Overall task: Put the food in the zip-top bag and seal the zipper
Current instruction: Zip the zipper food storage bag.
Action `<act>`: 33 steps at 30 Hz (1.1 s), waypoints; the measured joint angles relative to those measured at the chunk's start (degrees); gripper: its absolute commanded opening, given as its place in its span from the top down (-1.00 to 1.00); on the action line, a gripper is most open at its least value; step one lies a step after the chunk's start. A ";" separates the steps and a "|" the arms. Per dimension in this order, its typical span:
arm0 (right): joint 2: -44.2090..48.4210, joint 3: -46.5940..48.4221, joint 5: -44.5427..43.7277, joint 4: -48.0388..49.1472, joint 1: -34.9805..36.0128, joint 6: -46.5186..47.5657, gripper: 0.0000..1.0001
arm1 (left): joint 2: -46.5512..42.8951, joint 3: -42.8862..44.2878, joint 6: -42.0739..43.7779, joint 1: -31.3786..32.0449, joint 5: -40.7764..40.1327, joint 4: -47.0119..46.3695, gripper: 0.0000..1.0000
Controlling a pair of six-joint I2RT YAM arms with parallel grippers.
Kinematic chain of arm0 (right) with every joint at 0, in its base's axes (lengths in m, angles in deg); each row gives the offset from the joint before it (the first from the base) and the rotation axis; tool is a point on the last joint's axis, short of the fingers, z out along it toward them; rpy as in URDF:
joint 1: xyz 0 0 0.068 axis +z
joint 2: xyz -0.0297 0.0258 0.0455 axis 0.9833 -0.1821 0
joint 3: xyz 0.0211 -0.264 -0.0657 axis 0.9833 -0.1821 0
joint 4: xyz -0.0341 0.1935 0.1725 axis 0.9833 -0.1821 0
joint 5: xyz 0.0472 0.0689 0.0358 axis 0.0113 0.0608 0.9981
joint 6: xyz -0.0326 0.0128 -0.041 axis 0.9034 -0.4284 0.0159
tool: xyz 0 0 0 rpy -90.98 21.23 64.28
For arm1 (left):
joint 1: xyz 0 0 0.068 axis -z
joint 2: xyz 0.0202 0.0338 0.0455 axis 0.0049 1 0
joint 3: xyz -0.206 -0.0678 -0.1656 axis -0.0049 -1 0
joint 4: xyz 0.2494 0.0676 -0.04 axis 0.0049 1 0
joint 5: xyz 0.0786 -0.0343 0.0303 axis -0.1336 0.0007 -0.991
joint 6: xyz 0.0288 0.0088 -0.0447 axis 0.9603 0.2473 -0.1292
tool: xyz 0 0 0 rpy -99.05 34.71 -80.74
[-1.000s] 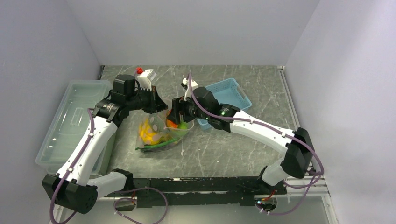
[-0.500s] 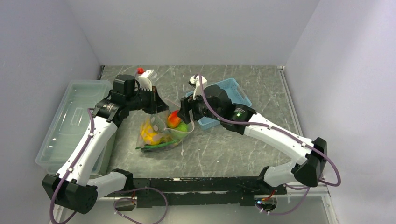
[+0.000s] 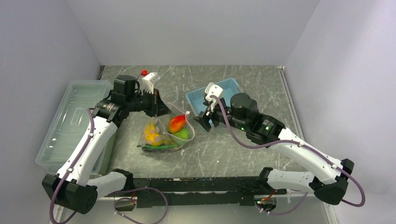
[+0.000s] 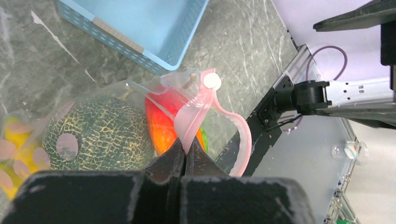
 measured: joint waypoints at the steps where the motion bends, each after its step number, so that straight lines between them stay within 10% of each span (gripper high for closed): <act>1: 0.66 -0.52 0.55 -0.02 0.00 1.49 -0.46 | -0.02 0.00 0.26 0.00 0.66 0.15 1.00; 20: 4.52 -4.74 19.52 -9.79 0.26 19.37 -0.35 | -3.04 -1.14 0.42 1.79 16.41 1.22 1.00; 33: 1.64 -4.26 25.62 -10.32 2.51 21.53 0.19 | -4.81 -1.99 1.66 6.19 17.73 2.36 1.00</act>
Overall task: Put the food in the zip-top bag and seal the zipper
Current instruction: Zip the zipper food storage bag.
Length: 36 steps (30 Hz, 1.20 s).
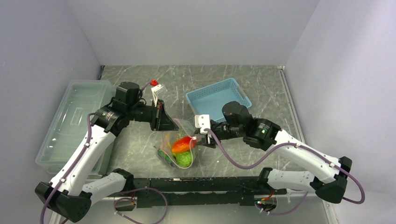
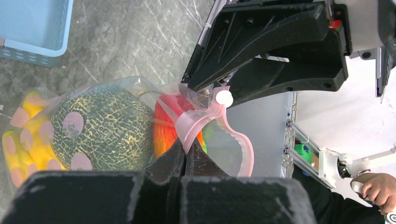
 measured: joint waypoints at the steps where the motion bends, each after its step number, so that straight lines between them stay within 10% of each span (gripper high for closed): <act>1: -0.37 0.02 -0.02 -0.02 0.35 0.00 0.27 | -0.09 0.00 0.09 0.15 -0.02 0.13 1.00; 10: -0.85 0.02 -0.70 0.33 1.68 0.35 1.00 | -0.68 0.00 0.46 1.29 -0.42 0.57 1.00; 20: 1.27 0.02 -3.32 0.31 1.92 -0.48 1.00 | -1.90 -0.76 0.90 1.42 -1.53 0.50 0.85; 36: 0.90 8.94 -5.44 -4.90 2.08 -8.59 1.00 | -5.33 0.70 0.04 1.42 -8.41 2.99 -0.22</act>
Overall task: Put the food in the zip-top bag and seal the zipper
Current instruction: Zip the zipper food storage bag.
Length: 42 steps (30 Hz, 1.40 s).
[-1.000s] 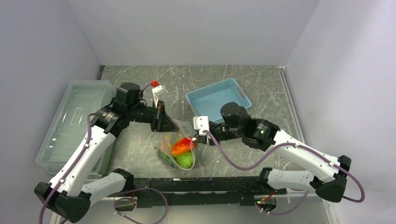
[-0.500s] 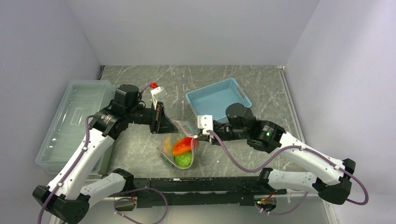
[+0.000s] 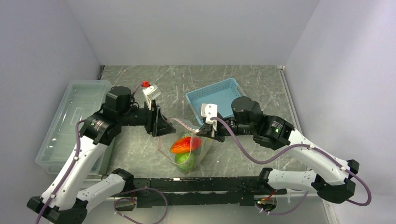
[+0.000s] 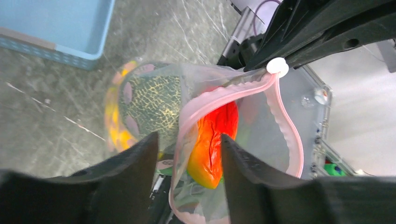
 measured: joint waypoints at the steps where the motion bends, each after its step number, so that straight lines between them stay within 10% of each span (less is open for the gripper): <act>1: -0.13 0.52 -0.11 -0.57 0.00 -0.44 1.00 | -0.66 0.50 0.00 0.00 -0.79 -0.04 -0.27; 42: -19.26 29.97 -3.76 -23.15 2.38 -19.10 1.00 | 0.02 -0.70 1.86 5.95 14.60 -27.45 -0.44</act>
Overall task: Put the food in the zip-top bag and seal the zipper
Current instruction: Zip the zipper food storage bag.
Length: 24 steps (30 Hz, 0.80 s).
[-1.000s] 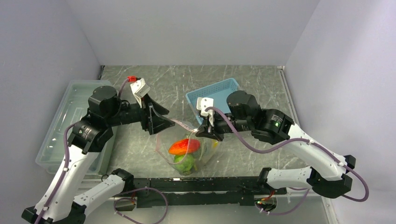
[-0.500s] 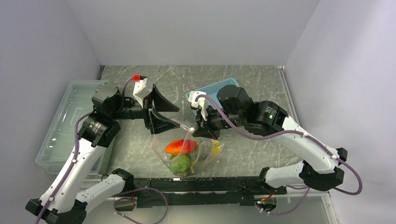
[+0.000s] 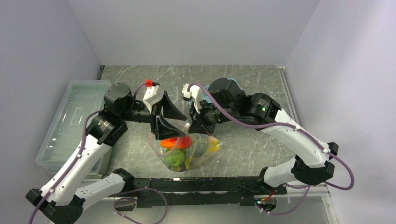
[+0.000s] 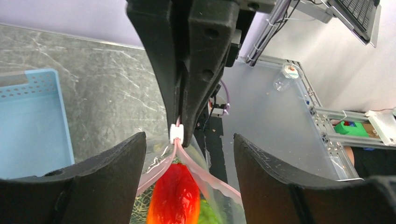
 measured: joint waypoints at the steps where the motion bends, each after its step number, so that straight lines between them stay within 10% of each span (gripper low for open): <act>1: -0.24 0.44 -0.13 -0.24 0.00 -0.31 1.00 | 0.00 0.00 0.55 0.55 -0.24 0.63 -0.43; 24: -2.78 2.80 -6.25 -3.76 0.22 -4.57 1.00 | 0.83 1.14 12.24 8.85 -16.65 15.82 -0.21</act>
